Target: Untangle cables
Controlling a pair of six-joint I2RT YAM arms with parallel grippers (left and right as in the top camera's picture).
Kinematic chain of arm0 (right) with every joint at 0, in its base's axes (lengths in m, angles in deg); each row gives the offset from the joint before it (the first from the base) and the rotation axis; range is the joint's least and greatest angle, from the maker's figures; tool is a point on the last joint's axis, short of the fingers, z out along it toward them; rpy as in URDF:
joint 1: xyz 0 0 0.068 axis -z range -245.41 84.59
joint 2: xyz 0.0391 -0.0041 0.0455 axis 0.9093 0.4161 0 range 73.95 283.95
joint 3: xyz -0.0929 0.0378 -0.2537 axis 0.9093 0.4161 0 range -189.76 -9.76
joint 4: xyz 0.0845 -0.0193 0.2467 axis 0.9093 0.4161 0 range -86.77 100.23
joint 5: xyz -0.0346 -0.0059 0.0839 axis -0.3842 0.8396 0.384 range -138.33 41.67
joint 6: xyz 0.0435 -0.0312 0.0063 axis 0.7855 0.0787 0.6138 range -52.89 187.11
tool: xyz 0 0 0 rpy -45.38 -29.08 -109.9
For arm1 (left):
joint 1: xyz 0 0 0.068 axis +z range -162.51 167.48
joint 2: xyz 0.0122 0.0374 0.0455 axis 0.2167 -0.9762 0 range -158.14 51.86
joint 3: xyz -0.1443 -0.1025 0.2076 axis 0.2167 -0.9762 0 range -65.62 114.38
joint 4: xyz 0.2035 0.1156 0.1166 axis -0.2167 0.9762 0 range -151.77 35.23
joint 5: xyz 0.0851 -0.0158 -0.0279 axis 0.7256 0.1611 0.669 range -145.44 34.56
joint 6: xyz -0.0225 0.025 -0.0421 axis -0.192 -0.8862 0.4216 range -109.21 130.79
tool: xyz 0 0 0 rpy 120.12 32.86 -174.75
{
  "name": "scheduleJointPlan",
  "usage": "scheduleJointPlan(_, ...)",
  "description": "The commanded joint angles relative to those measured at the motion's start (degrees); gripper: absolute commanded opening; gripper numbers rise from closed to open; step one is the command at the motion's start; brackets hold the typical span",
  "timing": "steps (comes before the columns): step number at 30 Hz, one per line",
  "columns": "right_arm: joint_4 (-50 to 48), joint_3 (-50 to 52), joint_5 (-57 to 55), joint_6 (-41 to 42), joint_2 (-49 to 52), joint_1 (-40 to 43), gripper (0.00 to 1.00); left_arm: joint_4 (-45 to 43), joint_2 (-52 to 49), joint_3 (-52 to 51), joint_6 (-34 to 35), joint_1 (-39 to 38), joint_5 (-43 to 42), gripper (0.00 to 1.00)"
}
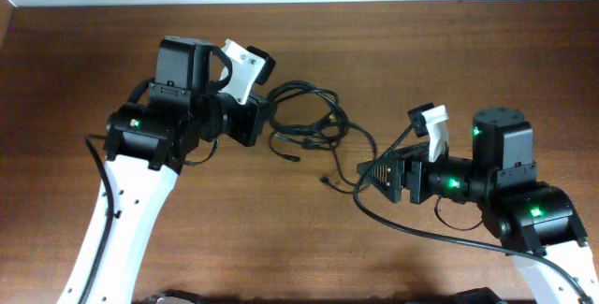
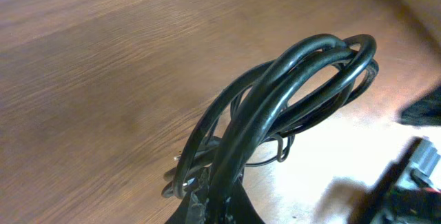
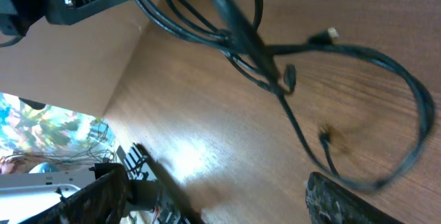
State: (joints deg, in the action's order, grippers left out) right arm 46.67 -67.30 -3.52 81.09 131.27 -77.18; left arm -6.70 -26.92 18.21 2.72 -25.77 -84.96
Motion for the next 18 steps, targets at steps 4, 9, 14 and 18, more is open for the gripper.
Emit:
scheduleJointPlan(4,-7.85,-1.42,11.19,2.58,-0.15,0.17,0.81,-0.66,-0.22,-0.20,-2.78,-0.70,-6.80,0.00)
scheduleJointPlan(9,-12.26,-1.42,13.70,5.18,-0.15,0.15,0.81,-2.95,-0.22,-0.22,-2.75,-4.74,-6.75,0.00)
scheduleJointPlan(14,-12.39,-1.42,11.56,5.14,-0.15,0.17,0.81,-5.86,-0.22,-0.22,-2.73,-9.22,-6.75,0.00)
scheduleJointPlan(18,-12.41,-1.42,8.59,5.16,-0.15,0.17,0.81,-6.19,-0.22,-0.20,-2.71,-10.86,-6.84,0.00)
